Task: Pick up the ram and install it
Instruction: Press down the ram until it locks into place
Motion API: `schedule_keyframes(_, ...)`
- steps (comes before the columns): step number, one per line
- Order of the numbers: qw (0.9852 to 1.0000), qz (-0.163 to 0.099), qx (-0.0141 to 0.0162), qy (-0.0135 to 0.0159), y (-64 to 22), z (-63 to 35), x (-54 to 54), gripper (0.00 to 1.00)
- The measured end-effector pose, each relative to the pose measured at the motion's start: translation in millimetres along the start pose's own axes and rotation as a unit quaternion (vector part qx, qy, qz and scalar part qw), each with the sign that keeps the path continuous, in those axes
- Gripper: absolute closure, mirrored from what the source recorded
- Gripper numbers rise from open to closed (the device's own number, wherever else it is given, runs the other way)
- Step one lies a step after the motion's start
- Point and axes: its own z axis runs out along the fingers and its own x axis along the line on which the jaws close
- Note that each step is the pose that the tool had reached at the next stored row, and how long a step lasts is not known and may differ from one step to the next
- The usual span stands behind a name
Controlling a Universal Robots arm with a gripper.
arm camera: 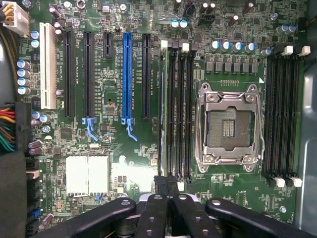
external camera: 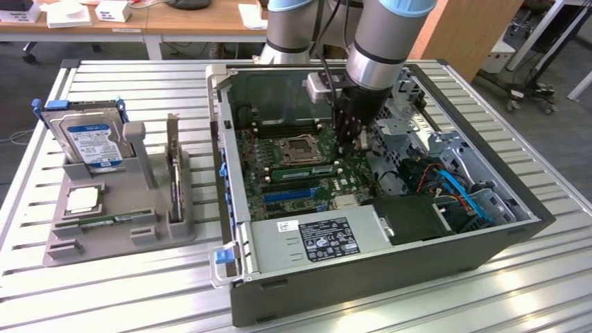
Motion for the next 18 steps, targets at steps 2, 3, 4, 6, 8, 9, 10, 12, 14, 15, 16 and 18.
schedule_keyframes(2, 1.0, 0.0, 0.0, 0.0, 0.0, 1.6, 0.1, 0.91)
schedule_keyframes(3, 1.0, 0.0, 0.0, 0.0, 0.0, 2.1, 0.1, 0.91)
schedule_keyframes(4, 1.0, 0.0, 0.0, 0.0001, 0.0, 2.1, 0.2, 0.91)
schedule_keyframes(6, 1.0, 0.0, 0.0, 0.0, 0.0, 2.1, 0.2, 0.91)
schedule_keyframes(8, 1.0, 0.0, 0.0, 0.0, 0.0, 2.2, 0.1, 0.91)
schedule_keyframes(9, 1.0, 0.0, 0.0, -0.0001, -0.1, 2.4, -0.4, 0.91)
schedule_keyframes(10, 1.0, 0.0, 0.0001, -0.0001, 0.0, 2.6, -1.1, 0.91)
schedule_keyframes(12, 1.0, 0.0, 0.0, 0.0, 0.0, 2.9, -2.7, 0.91)
schedule_keyframes(14, 1.0, 0.0, 0.0, 0.0, -0.1, 3.1, -3.5, 0.91)
schedule_keyframes(15, 1.0, 0.0, 0.0, 0.0001, -0.1, 3.1, -3.5, 0.91)
schedule_keyframes(16, 1.0, 0.0, 0.0, 0.0, -0.1, 3.5, -3.5, 0.91)
schedule_keyframes(18, 1.0, 0.0, 0.0, 0.0, 0.0, 5.6, -3.5, 0.91)
